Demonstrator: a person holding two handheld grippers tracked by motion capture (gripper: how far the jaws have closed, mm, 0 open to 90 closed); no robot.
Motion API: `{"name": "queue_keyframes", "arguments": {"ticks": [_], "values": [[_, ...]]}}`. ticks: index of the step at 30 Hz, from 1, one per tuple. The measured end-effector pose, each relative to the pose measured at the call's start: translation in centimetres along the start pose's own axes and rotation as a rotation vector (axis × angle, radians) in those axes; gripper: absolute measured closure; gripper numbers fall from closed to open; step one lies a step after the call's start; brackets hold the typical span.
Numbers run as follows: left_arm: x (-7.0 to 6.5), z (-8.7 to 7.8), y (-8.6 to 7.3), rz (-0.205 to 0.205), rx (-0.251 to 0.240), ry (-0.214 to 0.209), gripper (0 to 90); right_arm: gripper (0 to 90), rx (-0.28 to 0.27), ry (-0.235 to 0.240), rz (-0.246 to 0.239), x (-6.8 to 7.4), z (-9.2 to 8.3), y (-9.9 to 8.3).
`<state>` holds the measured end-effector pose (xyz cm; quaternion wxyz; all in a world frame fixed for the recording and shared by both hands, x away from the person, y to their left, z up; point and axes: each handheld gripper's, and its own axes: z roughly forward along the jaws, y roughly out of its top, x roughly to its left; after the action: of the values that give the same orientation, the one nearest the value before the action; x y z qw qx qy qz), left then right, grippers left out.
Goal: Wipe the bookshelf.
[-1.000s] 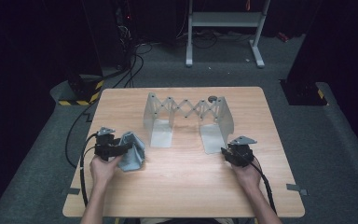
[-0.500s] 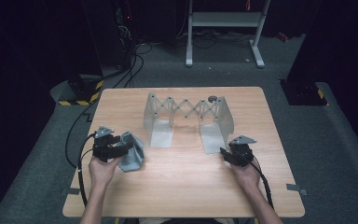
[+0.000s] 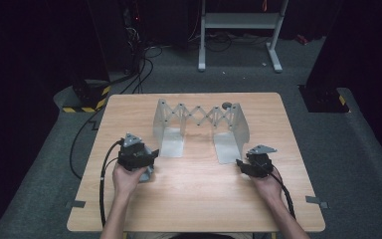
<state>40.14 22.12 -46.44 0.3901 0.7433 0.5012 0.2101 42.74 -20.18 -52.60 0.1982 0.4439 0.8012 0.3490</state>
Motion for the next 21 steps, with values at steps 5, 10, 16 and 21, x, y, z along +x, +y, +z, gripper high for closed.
{"name": "queue_keyframes", "arguments": {"ticks": [5, 10, 16, 21], "values": [[-0.3, 1.0, 0.1, -0.032, -0.006, 0.06, 39.6, 55.6, -0.081, 0.02, -0.017, 0.5, -2.8, 0.4], [0.0, 1.7, 0.3, -0.049, -0.01, 0.042, 42.7, 54.8, -0.112, 0.051, -0.071, 2.2, -3.3, 2.0], [0.2, 2.3, 0.9, -0.059, -0.001, 0.02, 47.9, 52.0, -0.081, 0.09, -0.107, 3.8, -2.0, 3.9], [0.0, 2.7, 1.3, -0.077, 0.001, 0.022, 48.9, 49.0, -0.08, 0.088, -0.062, 4.7, -0.2, 6.8]]}}
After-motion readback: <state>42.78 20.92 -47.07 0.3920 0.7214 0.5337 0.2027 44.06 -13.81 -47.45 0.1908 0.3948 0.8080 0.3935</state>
